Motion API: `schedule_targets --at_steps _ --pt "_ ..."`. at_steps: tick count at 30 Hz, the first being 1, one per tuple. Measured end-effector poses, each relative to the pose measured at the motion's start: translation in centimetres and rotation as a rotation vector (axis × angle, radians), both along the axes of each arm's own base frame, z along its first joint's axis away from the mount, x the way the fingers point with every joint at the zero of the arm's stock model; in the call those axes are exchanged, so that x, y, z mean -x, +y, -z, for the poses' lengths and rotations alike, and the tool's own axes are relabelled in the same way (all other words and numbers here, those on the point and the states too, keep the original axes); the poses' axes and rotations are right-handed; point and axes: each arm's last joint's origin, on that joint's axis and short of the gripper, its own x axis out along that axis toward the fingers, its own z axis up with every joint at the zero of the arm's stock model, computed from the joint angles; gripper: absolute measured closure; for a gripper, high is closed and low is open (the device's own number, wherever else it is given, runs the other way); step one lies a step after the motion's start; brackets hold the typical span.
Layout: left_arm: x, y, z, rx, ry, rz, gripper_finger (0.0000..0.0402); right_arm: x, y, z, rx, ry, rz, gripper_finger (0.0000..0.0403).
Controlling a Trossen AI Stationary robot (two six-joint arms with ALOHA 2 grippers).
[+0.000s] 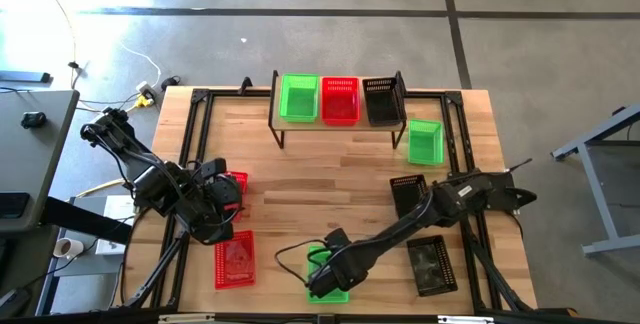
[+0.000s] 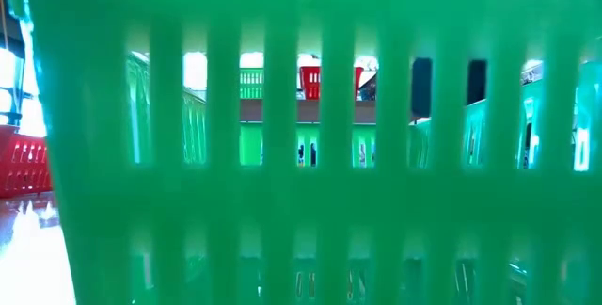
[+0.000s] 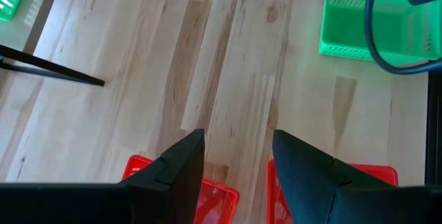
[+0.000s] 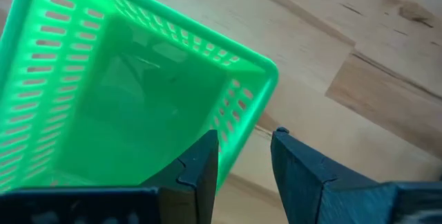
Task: Stack baskets on shelf by color
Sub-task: Stack the bottom green bin on top of the green bin on the shelf
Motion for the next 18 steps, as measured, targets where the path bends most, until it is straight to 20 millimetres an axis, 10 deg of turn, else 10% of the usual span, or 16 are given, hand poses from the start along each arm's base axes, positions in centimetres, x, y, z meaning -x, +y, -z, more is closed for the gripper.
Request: schedule_targets --at_steps 18 --pt "-0.1 0.0 0.0 -0.054 0.006 0.065 0.0238 -1.9 -0.8 3.0 -0.031 0.005 0.062 0.037"
